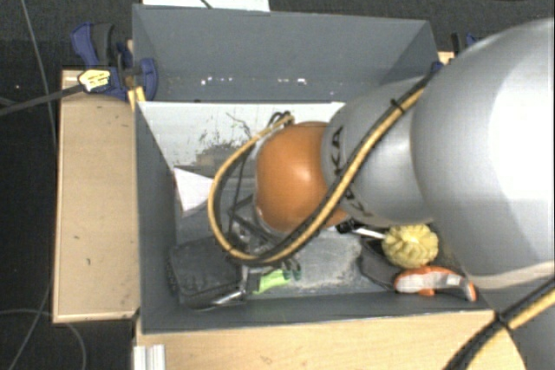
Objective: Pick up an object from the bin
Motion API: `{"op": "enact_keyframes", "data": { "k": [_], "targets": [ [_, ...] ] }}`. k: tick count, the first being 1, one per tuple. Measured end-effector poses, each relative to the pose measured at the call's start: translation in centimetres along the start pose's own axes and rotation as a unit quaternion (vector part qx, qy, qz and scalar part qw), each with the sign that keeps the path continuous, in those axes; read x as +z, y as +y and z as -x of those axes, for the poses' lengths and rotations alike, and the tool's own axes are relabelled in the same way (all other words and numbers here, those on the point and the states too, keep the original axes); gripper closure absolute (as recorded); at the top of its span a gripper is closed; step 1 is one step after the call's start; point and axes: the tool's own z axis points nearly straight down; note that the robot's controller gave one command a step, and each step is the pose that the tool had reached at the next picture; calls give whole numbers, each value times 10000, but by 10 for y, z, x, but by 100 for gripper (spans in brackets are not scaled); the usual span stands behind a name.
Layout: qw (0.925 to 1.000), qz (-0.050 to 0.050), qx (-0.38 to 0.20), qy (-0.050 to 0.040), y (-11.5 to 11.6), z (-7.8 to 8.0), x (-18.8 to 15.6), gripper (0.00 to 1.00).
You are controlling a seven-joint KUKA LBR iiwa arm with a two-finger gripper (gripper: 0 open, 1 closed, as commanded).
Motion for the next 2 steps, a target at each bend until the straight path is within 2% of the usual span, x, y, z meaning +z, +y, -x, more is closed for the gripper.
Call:
{"op": "enact_keyframes", "data": {
  "k": [1,2],
  "targets": [
    [10000,-9,10,41,0,-2,-24,100],
    [10000,-9,17,35,0,-1,-48,100]
  ]
}}
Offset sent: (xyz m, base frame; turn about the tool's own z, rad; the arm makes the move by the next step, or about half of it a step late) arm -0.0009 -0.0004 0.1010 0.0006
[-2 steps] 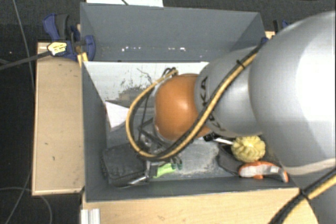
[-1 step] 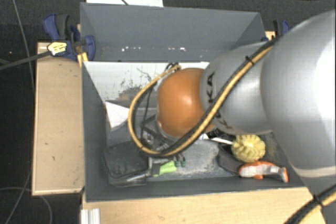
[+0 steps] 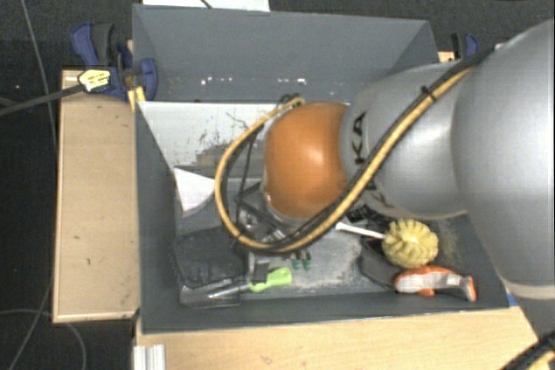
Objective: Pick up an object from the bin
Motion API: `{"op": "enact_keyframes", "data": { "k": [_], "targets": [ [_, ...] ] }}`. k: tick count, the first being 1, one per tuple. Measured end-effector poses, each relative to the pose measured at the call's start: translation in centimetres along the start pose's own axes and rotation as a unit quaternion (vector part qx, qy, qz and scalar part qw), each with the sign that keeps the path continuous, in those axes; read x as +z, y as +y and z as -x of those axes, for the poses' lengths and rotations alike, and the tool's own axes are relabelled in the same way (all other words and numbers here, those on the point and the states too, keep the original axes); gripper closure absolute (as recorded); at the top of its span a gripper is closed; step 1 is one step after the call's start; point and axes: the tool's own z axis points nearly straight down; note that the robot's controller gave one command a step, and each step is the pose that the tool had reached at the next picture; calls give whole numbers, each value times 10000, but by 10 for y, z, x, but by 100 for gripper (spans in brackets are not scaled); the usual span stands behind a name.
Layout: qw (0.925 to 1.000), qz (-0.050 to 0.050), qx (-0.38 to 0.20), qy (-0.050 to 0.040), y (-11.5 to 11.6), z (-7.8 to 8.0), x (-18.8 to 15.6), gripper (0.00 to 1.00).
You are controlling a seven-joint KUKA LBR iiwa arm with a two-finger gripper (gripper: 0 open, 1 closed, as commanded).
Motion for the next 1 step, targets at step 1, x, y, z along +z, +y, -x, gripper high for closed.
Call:
{"op": "enact_keyframes", "data": {
  "k": [1],
  "targets": [
    [10000,3,6,-13,0,1,-30,100]
  ]
}}
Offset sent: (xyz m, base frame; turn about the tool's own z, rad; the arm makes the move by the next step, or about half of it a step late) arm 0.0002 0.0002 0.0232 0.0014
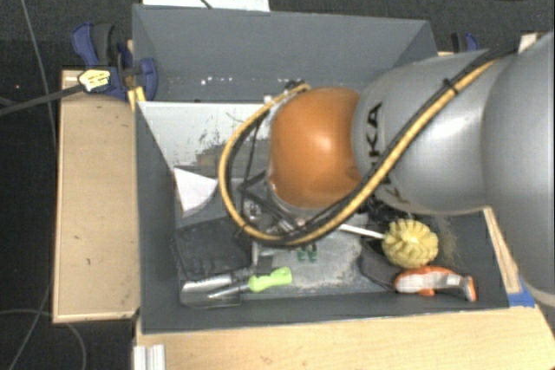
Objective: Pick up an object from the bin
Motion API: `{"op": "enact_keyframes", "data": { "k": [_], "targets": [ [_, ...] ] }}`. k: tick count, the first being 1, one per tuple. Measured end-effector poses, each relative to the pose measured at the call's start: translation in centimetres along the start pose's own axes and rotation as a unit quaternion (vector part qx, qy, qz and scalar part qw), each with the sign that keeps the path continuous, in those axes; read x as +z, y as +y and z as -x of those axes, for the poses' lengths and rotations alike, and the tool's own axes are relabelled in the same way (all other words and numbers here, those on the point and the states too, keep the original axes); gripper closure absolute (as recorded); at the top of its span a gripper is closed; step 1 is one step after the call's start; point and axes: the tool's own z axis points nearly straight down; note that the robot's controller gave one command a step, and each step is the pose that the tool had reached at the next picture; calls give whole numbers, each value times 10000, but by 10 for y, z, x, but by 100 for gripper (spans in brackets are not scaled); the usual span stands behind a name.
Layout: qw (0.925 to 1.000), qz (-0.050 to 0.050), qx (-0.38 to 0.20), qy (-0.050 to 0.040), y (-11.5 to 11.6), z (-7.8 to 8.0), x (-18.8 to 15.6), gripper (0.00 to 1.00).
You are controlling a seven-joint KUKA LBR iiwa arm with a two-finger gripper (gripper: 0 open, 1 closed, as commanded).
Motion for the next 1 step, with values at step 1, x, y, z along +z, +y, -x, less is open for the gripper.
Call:
{"op": "enact_keyframes", "data": {
  "k": [1],
  "targets": [
    [10000,3,5,-9,0,1,-26,100]
  ]
}}
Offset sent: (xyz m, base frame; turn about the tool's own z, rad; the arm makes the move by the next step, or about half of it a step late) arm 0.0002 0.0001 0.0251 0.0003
